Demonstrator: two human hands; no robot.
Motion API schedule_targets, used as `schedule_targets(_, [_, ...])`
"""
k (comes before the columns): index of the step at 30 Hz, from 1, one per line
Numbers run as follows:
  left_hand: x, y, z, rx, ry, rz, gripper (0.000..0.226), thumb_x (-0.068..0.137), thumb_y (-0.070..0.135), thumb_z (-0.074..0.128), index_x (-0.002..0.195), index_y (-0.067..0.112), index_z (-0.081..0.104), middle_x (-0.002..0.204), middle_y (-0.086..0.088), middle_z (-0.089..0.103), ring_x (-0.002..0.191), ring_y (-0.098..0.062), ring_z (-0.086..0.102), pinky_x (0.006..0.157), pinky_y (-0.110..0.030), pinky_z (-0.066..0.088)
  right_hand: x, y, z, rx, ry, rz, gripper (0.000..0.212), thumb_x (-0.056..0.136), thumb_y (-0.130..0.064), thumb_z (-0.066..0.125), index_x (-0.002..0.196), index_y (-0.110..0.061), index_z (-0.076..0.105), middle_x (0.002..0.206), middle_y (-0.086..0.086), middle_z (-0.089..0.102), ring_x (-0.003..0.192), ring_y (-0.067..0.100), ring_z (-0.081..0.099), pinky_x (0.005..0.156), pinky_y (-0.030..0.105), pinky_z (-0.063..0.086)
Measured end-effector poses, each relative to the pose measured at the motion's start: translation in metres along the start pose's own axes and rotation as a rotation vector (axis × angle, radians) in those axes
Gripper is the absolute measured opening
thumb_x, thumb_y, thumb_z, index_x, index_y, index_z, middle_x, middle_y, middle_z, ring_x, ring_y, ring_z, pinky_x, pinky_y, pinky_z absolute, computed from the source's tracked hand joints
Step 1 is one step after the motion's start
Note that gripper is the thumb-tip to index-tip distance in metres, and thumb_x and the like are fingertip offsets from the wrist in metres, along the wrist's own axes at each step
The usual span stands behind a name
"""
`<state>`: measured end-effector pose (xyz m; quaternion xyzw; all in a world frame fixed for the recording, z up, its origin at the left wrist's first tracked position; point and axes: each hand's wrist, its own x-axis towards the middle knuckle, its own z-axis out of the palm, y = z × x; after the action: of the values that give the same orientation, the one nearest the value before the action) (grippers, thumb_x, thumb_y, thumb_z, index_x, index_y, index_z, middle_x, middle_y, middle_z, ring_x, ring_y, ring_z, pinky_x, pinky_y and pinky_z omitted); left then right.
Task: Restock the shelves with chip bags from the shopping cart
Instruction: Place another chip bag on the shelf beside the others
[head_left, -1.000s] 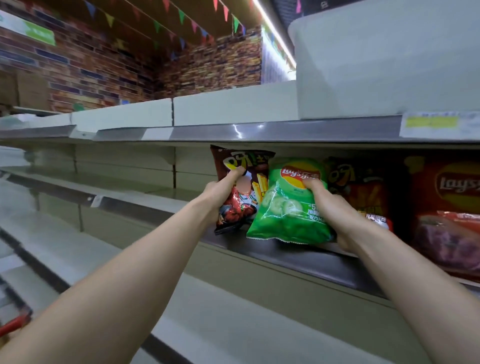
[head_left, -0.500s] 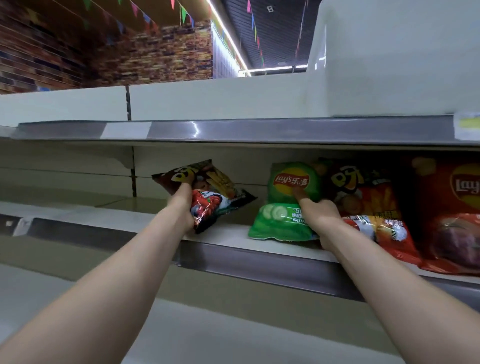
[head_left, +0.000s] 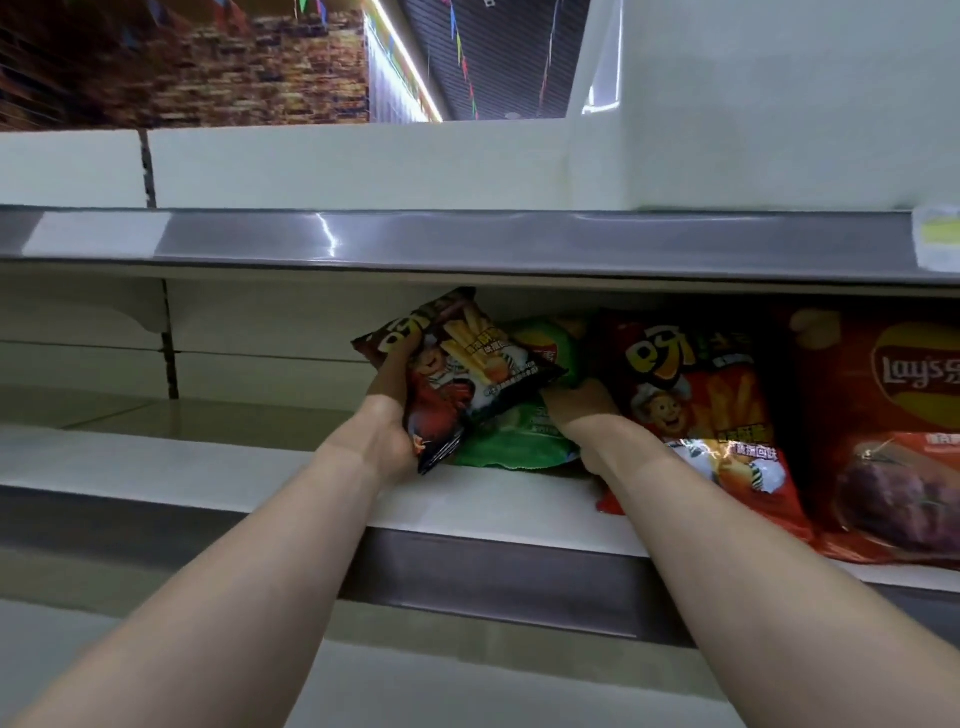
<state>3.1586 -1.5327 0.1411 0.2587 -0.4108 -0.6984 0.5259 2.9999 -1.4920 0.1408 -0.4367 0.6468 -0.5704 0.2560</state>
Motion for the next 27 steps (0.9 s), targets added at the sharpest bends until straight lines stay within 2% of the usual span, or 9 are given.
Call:
schedule_targets(2, [0.005,0.000,0.003,0.017,0.003,0.015,0.038,0.093,0.044,0.053,0.101,0.009,0.067,0.080,-0.015,0.075,0.063,-0.027,0.072,0.052,-0.035,0.059,0.011,-0.001,0.002,0.024,-0.017,0.011,0.044,0.100,-0.014,0.049,0.140,0.003,0.042,0.143,0.018,0.047,0.129,0.032,0.046,0.085,0.027,0.038])
schedule_targets(5, [0.011,0.001,0.006,0.024,0.015,0.042,0.047,0.091,0.048,0.054,0.120,0.012,0.065,0.110,-0.015,0.071,0.092,-0.030,0.070,0.074,-0.038,0.057,0.023,-0.002,0.004,0.083,-0.060,0.026,0.044,0.098,-0.010,0.051,0.140,0.001,0.042,0.140,0.017,0.050,0.126,0.032,0.049,0.095,0.032,0.042])
schedule_targets(8, [0.019,-0.001,0.010,0.048,-0.008,0.061,0.047,0.090,0.051,0.053,0.121,0.016,0.064,0.111,-0.012,0.072,0.098,-0.030,0.069,0.077,-0.039,0.055,0.035,-0.003,0.005,0.152,-0.036,0.009,0.052,0.096,-0.009,0.055,0.145,-0.006,0.037,0.142,0.015,0.047,0.127,0.032,0.048,0.099,0.032,0.042])
schedule_targets(11, [0.028,-0.005,0.013,0.067,-0.057,0.048,0.043,0.092,0.051,0.051,0.116,0.018,0.065,0.105,-0.010,0.074,0.092,-0.028,0.071,0.075,-0.038,0.056,0.047,0.001,0.007,0.151,0.005,0.039,0.057,0.097,-0.014,0.055,0.148,-0.008,0.031,0.148,0.014,0.041,0.133,0.032,0.041,0.111,0.040,0.035])
schedule_targets(15, [0.035,-0.007,0.014,0.088,-0.081,0.045,0.036,0.093,0.049,0.051,0.105,0.019,0.067,0.097,-0.008,0.075,0.082,-0.026,0.073,0.074,-0.037,0.055,0.056,0.006,0.011,0.113,0.021,0.006,0.056,0.098,-0.014,0.052,0.149,-0.006,0.030,0.151,0.013,0.037,0.136,0.030,0.038,0.114,0.037,0.031])
schedule_targets(17, [0.034,-0.007,0.013,0.088,-0.077,0.051,0.036,0.093,0.049,0.052,0.106,0.019,0.067,0.102,-0.009,0.074,0.083,-0.026,0.073,0.073,-0.036,0.056,0.053,0.008,0.011,0.130,0.015,-0.056,0.051,0.099,-0.008,0.048,0.147,-0.002,0.031,0.150,0.014,0.038,0.135,0.029,0.039,0.112,0.033,0.031])
schedule_targets(21, [0.028,-0.003,0.011,0.058,-0.051,0.064,0.037,0.093,0.048,0.053,0.109,0.017,0.067,0.099,-0.009,0.075,0.082,-0.026,0.073,0.064,-0.034,0.060,0.039,0.008,0.013,-0.005,0.127,-0.290,0.072,0.091,-0.002,0.060,0.152,-0.009,0.023,0.152,0.013,0.035,0.140,0.031,0.033,0.115,0.040,0.031])
schedule_targets(23, [0.022,0.000,0.010,0.034,-0.024,0.087,0.033,0.093,0.045,0.054,0.103,0.015,0.067,0.089,-0.009,0.076,0.073,-0.025,0.074,0.058,-0.034,0.060,0.030,0.002,0.012,-0.109,0.172,-0.343,0.074,0.088,0.005,0.055,0.153,-0.012,0.022,0.155,0.014,0.027,0.142,0.032,0.028,0.114,0.041,0.032])
schedule_targets(27, [0.003,0.007,0.004,0.039,-0.002,0.060,0.035,0.092,0.044,0.055,0.101,0.013,0.067,0.083,-0.011,0.075,0.059,-0.024,0.072,0.046,-0.033,0.057,0.009,-0.012,0.004,-0.206,0.212,-0.441,0.053,0.090,0.007,0.045,0.141,-0.008,0.045,0.147,0.013,0.039,0.135,0.032,0.038,0.110,0.035,0.035])
